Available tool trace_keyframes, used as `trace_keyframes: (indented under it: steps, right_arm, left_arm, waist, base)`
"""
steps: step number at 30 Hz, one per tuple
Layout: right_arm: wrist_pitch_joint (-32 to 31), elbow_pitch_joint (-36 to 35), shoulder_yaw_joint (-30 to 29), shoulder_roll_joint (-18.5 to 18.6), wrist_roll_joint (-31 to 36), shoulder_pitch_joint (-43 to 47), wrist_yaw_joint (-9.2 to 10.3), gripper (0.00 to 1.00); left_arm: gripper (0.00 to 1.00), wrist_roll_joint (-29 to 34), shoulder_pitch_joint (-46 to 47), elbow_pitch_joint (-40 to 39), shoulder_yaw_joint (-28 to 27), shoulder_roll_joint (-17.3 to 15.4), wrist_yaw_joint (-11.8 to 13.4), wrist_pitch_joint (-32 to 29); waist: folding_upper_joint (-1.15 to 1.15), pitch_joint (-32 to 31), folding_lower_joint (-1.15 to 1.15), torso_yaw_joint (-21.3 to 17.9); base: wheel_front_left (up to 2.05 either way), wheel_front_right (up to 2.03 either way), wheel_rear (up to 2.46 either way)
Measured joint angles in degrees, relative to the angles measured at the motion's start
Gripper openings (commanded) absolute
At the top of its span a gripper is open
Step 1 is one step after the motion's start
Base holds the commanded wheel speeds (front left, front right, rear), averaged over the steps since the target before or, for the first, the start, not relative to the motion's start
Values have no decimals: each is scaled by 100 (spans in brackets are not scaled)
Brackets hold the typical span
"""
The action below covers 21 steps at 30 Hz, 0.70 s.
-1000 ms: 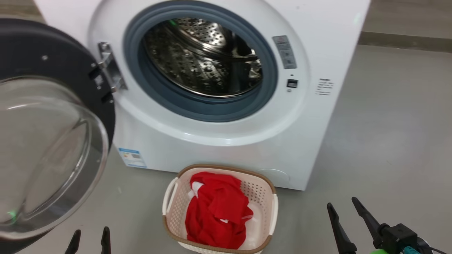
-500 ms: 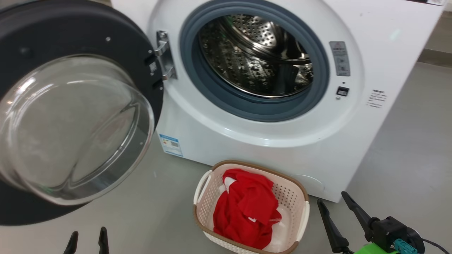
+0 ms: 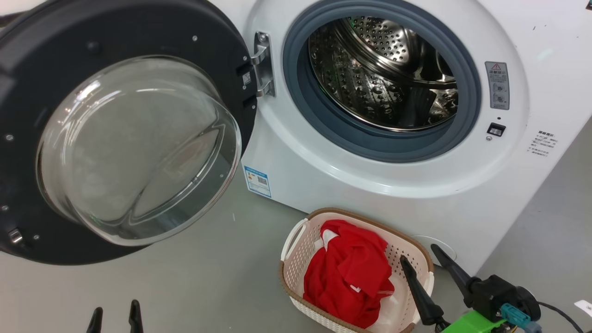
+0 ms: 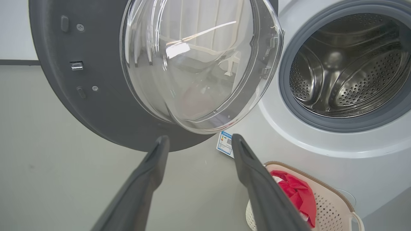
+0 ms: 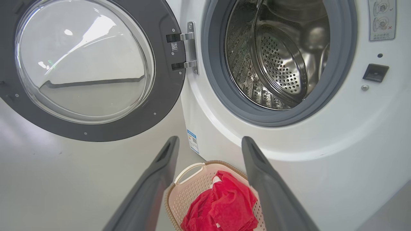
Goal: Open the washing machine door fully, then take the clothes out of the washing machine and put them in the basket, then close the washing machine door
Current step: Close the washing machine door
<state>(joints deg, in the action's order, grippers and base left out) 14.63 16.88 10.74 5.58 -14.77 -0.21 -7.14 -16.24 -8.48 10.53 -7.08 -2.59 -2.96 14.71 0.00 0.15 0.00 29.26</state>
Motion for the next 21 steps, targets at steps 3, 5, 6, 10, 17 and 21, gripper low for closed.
trace_keyframes:
  steps: [3, 5, 6, 10, 17, 21]
  right_arm:
    - [0, 65, 126, 67, -40, -116, 0, 100]
    - [0, 92, 160, 89, -90, -170, 0, 100]
    - [0, 92, 160, 89, -90, -170, 0, 100]
    - [0, 143, 286, 131, -133, -261, 0, 100]
    - [0, 164, 310, 137, -148, -263, 0, 100]
    - [0, 162, 308, 137, -148, -263, 0, 100]
  left_arm:
    - [100, -55, -7, -93, 8, 0, 51, 0]
    - [100, -120, -9, -125, 13, 0, 89, 0]
    - [100, -120, -9, -125, 13, 0, 89, 0]
    - [100, -158, -13, -200, 33, 1, 145, 0]
    - [100, -214, -86, -261, 36, 1, 149, 0]
    - [36, -383, -91, -315, 29, 1, 132, 0]
  waist:
    - [0, 43, 0, 30]
    - [0, 60, 0, 45]
    - [0, 60, 0, 45]
    - [0, 85, 0, 63]
    - [0, 64, 0, 49]
    - [0, 62, 0, 41]
  base:
    - [0, 0, 0]
    - [0, 0, 0]
    - [0, 0, 0]
    - [0, 0, 0]
    - [0, 0, 0]
    - [0, 0, 0]
